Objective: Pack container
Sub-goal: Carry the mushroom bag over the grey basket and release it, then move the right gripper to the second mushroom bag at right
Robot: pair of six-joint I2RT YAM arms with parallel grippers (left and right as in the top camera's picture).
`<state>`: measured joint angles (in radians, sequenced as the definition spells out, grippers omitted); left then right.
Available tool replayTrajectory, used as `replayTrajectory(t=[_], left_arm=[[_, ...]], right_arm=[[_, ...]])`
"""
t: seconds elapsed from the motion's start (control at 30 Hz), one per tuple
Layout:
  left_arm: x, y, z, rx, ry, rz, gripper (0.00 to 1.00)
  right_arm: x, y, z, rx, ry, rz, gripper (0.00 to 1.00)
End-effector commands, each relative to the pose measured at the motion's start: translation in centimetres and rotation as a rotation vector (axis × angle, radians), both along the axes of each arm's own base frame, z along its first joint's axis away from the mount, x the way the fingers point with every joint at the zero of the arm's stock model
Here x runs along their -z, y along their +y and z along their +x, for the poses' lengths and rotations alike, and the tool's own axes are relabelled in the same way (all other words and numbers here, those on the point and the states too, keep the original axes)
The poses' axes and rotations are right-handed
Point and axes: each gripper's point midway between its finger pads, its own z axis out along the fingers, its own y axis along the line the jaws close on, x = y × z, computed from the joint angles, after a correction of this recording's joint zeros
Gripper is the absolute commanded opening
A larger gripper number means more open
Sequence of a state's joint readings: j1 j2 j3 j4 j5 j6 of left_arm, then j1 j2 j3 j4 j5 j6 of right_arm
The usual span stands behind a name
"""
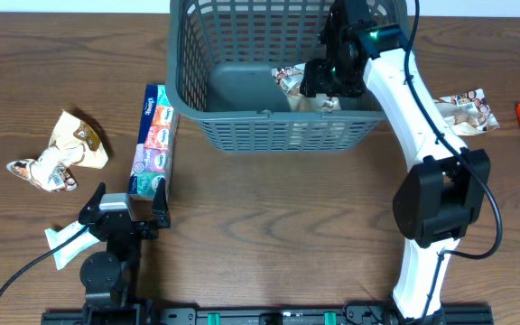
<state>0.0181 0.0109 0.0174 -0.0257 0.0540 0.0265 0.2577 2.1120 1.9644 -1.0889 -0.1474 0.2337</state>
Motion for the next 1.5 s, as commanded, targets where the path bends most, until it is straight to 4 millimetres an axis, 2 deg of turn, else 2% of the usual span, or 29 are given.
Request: replayTrajectory(t=[0.0,0.13,0.23,0.37,0.53,0.6,0.7,0.73,0.8,0.9,0.97,1.03,1.3,1.47], left_arm=[[1.5,0.0,-0.1,0.001,0.046,-0.003,0.99],[1.5,0.0,-0.1,0.001,0.046,-0.003,0.99],[1.5,0.0,-0.1,0.001,0.046,-0.003,0.99],[1.5,0.0,-0.1,0.001,0.046,-0.003,0.99],[1.5,0.0,-0.1,0.001,0.046,-0.003,0.99],[1.5,0.0,-0.1,0.001,0.046,-0.003,0.99],[1.5,0.0,-0.1,0.001,0.046,-0.003,0.99],[1.5,0.0,-0.1,0.001,0.046,-0.003,0.99],[1.5,0.0,-0.1,0.001,0.046,-0.003,0.99],[1.5,0.0,-0.1,0.001,0.046,-0.003,0.99],[1.5,0.0,-0.1,0.001,0.046,-0.003,0.99],[1.5,0.0,-0.1,0.001,0.046,-0.003,0.99],[1.5,0.0,-0.1,0.001,0.046,-0.003,0.99],[1.5,0.0,-0.1,0.001,0.046,-0.003,0.99]], right_arm=[[-0.6,0.1,0.3,-0.004,-0.019,-0.006,0.68],[-1.9,0.2,0.6,-0.012,-0.049,0.000,0.68],[-4.5,0.3,1.0,-0.014,-0.090,0.009,0.68],[-10.0,0.3,1.8,-0.010,-0.189,0.034,0.69],[-19.2,-1.2,2.4,0.026,-0.394,0.071,0.82],[-22.3,-2.9,2.2,0.076,-0.462,0.068,0.86],[-26.0,-7.1,1.1,0.226,-0.536,0.038,0.95],[-26.9,-9.1,0.5,0.300,-0.553,0.015,0.98],[-28.1,-13.7,-1.1,0.478,-0.564,-0.048,0.99],[-28.3,-19.3,-4.0,0.708,-0.530,-0.108,0.99],[-27.7,-21.3,-5.0,0.801,-0.487,-0.088,0.99],[-27.0,-21.8,-4.9,0.813,-0.455,-0.048,0.99],[-23.8,-26.7,-5.6,1.192,-0.362,-0.047,0.99],[-19.1,-29.0,-6.3,1.378,-0.201,-0.049,0.99]])
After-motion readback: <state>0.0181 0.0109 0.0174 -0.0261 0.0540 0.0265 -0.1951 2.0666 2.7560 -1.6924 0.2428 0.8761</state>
